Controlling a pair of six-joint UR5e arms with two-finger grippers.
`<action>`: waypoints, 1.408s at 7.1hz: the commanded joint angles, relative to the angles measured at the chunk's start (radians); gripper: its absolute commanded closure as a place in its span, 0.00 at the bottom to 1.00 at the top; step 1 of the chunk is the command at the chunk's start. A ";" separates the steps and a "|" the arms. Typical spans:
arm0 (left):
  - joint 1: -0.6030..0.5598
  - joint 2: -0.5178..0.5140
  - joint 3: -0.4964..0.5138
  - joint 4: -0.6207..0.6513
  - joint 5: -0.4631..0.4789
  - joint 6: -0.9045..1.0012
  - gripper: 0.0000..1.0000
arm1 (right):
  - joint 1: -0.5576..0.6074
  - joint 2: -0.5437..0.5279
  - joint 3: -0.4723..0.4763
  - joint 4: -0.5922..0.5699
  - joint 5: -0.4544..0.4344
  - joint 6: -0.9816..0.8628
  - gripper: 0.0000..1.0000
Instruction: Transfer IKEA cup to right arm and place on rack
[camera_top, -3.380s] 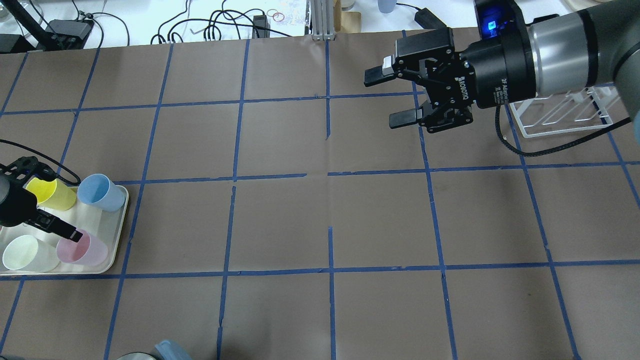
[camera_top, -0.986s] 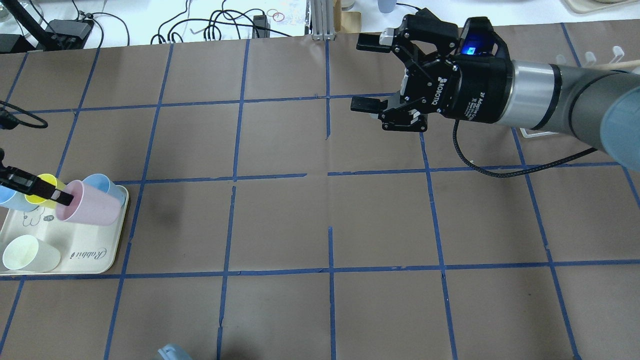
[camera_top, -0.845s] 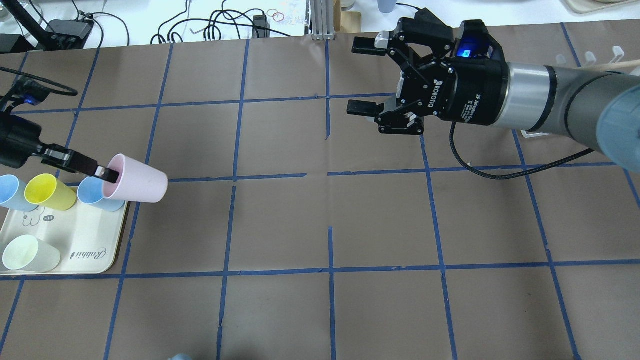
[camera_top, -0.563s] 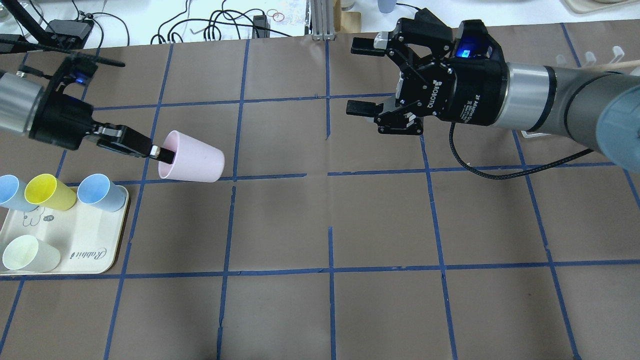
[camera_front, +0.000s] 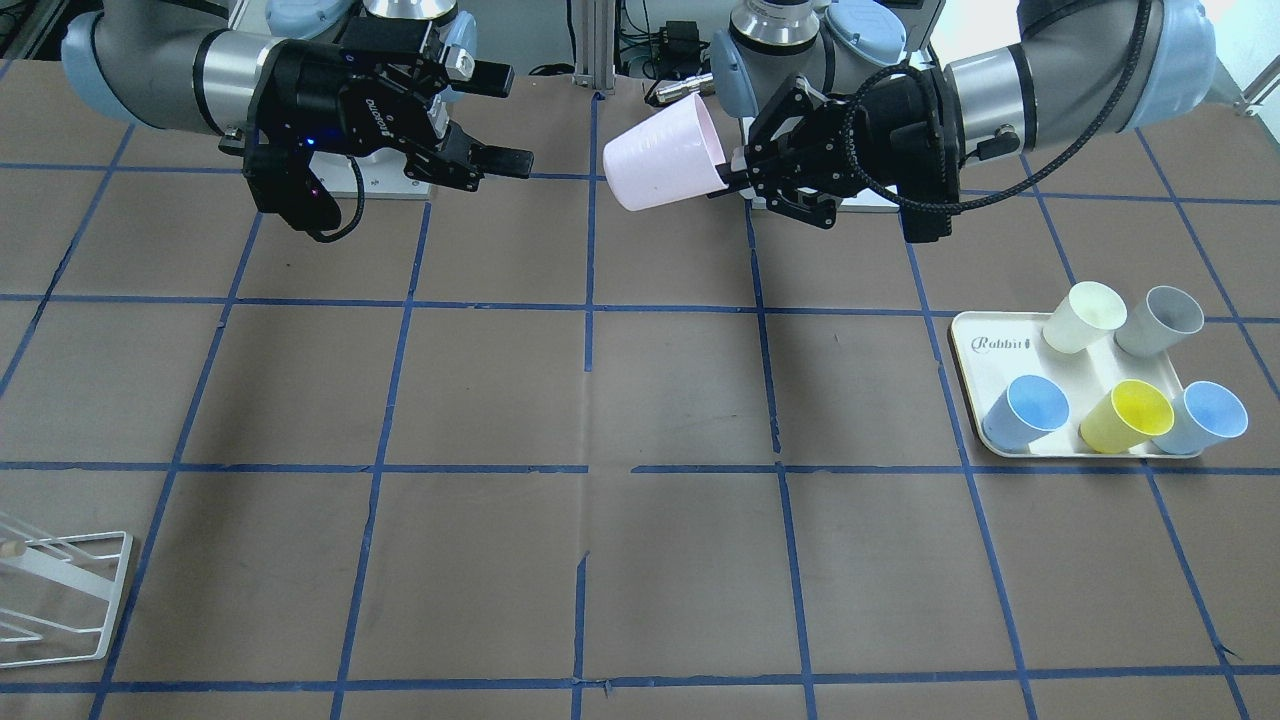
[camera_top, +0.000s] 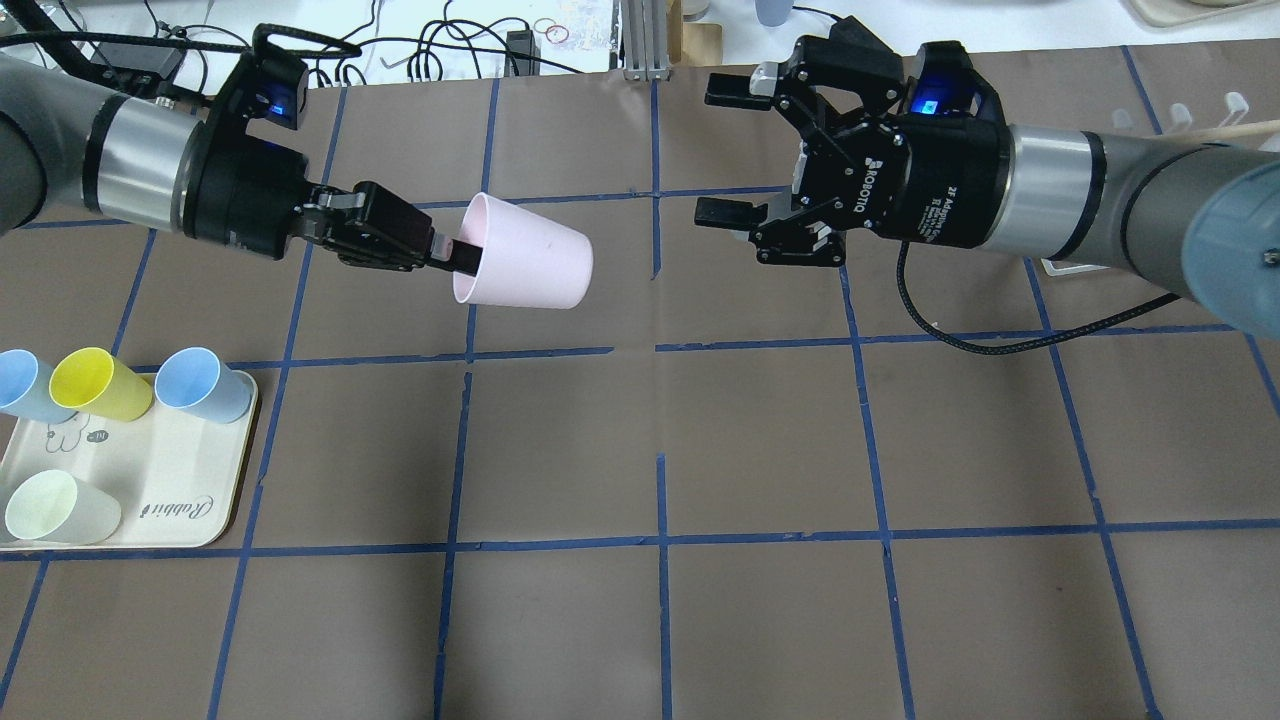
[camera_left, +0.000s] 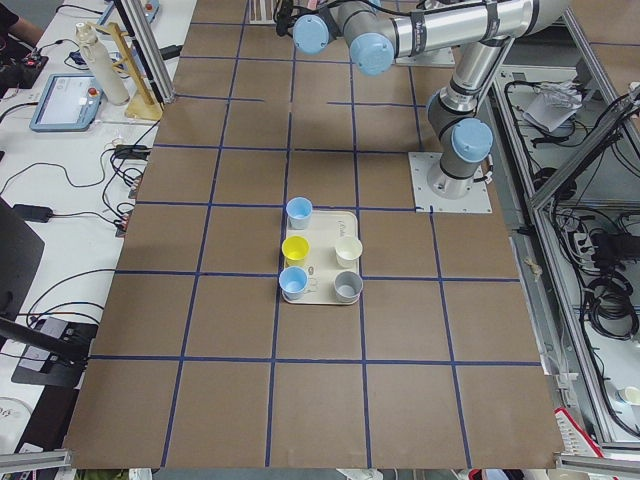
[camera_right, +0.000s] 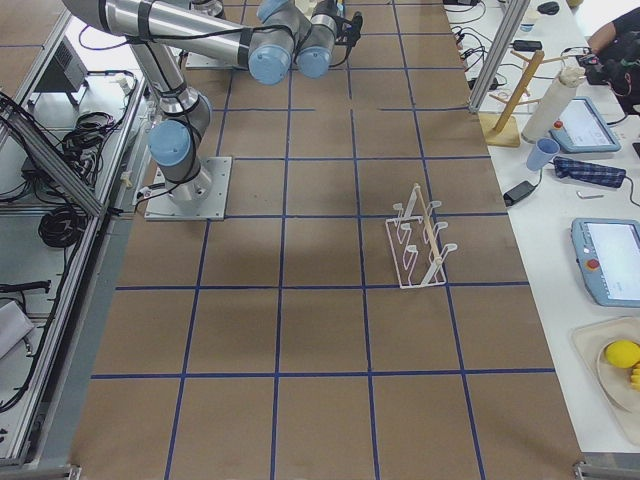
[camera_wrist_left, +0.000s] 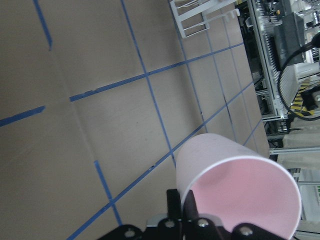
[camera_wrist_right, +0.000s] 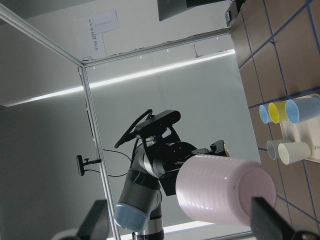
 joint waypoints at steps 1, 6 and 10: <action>-0.079 0.009 -0.011 -0.053 -0.213 -0.003 1.00 | -0.022 0.001 0.000 0.008 -0.003 0.007 0.00; -0.107 0.056 -0.065 -0.052 -0.252 0.014 1.00 | -0.024 -0.050 -0.011 0.167 -0.012 0.013 0.00; -0.109 0.058 -0.074 -0.047 -0.271 0.018 1.00 | -0.021 -0.067 -0.008 0.233 -0.017 0.012 0.01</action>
